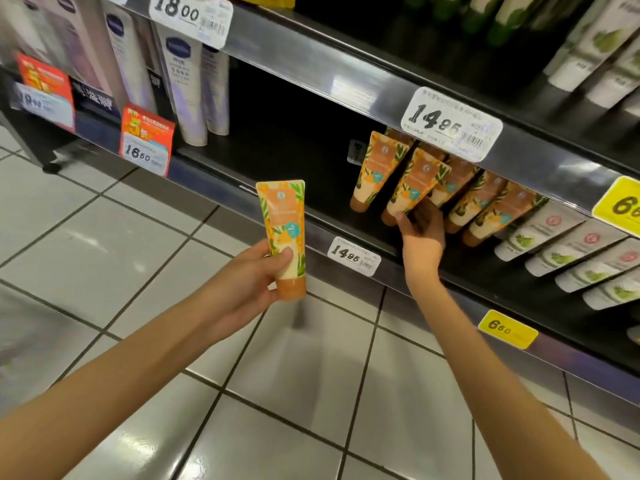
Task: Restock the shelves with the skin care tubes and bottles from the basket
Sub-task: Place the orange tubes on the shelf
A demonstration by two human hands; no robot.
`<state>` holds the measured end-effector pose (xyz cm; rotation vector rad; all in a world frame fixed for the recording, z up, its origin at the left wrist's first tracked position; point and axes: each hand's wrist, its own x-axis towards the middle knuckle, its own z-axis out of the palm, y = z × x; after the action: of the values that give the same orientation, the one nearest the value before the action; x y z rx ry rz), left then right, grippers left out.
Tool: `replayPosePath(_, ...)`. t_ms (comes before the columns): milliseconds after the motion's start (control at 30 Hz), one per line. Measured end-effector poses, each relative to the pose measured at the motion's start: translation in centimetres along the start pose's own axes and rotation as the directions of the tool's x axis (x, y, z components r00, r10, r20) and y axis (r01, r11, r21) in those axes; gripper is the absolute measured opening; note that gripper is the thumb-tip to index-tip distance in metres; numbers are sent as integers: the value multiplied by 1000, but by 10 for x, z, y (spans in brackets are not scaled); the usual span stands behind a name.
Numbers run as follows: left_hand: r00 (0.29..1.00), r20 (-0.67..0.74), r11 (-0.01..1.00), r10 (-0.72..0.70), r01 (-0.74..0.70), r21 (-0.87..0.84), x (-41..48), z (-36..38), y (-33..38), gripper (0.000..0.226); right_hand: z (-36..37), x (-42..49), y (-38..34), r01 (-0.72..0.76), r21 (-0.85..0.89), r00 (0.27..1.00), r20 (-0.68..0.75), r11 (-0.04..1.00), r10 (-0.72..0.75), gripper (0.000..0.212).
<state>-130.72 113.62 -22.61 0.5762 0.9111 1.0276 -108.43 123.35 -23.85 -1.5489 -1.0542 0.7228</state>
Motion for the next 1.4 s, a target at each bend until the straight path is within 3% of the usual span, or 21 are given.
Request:
replayPosePath(33, 1000, 5, 1000, 0, 0, 12, 0, 3, -1, 23, -4, -17, -4, 28, 45, 997, -68, 999, -25, 43)
replayPosePath(67, 1000, 16, 1000, -4, 4, 21, 0, 6, -2, 25, -7, -36, -7, 47, 41, 998, -43, 998, -46, 39)
replayPosePath(133, 998, 62, 999, -20, 17, 43, 1, 16, -7, 28, -10, -77, -14, 43, -8, 957, 289, 999, -38, 35)
replayPosePath(200, 993, 117, 998, -21, 14, 61, 2, 27, -14, 31, -9, -107, -19, -3, -53, 811, 584, 999, 34, 27)
replayPosePath(233, 991, 132, 997, -19, 10, 70, 3, 32, -17, 31, -10, -113, -22, -30, -50, 775, 630, 998, 55, 23)
replayPosePath(367, 987, 157, 992, -17, -3, 127, 8, 42, -20, 33, -26, -104, -28, -37, -32, 770, 636, 999, 49, 19)
replayPosePath(433, 990, 140, 996, -34, 23, 85, 10, 46, -19, 33, -40, -93, -22, -26, -2, 820, 571, 1000, 23, 19)
replayPosePath(533, 997, 74, 996, -31, 25, 84, 11, 50, -19, 28, -57, -58, -13, 25, 28, 977, 209, 999, -30, 17)
replayPosePath(600, 999, 31, 997, -22, 20, 77, 11, 53, -21, 22, -62, -27, -6, 32, -14, 999, -33, 999, -33, 24)
replayPosePath(633, 1000, 5, 998, -26, 26, 62, 11, 54, -22, 20, -62, -13, -2, 9, -51, 996, -89, 999, -14, 30)
replayPosePath(733, 996, -65, 998, -63, 65, 25, 13, 52, -25, 20, -52, 12, 15, -38, -131, 996, -83, 991, 27, 36)
replayPosePath(867, 992, -101, 996, -74, 78, 33, 14, 44, -24, 18, -41, 27, 29, 70, -255, 995, -56, 964, -87, 34)
replayPosePath(967, 990, -126, 996, -69, 75, 41, 14, 41, -21, 18, -38, 32, 27, 69, -278, 995, -49, 958, -86, 35)
replayPosePath(1067, 989, -128, 994, -67, 78, 81, 9, 37, -20, 19, -37, 19, 18, 21, -169, 996, -76, 985, -34, 39)
replayPosePath(1167, 996, -65, 956, -67, 83, 280, -7, 24, -6, 21, -32, -19, 8, 43, -4, 965, -260, 999, -42, 34)
replayPosePath(1200, 997, -44, 921, -63, 75, 382, -17, 15, 4, 21, -25, -38, 1, 60, -2, 968, -242, 998, -58, 29)
replayPosePath(1267, 998, -69, 835, 6, 33, 550, -43, -8, 30, 19, -3, -78, -20, 79, 13, 996, 49, 997, -79, 19)
replayPosePath(1333, 970, -173, 782, 173, -28, 623, -78, -36, 61, 16, 29, -121, -56, 126, 55, 893, 428, 991, -137, 14)
replayPosePath(1400, 911, -264, 779, 317, -91, 621, -120, -64, 93, 17, 65, -158, -99, 185, 133, 739, 634, 974, -227, 14)
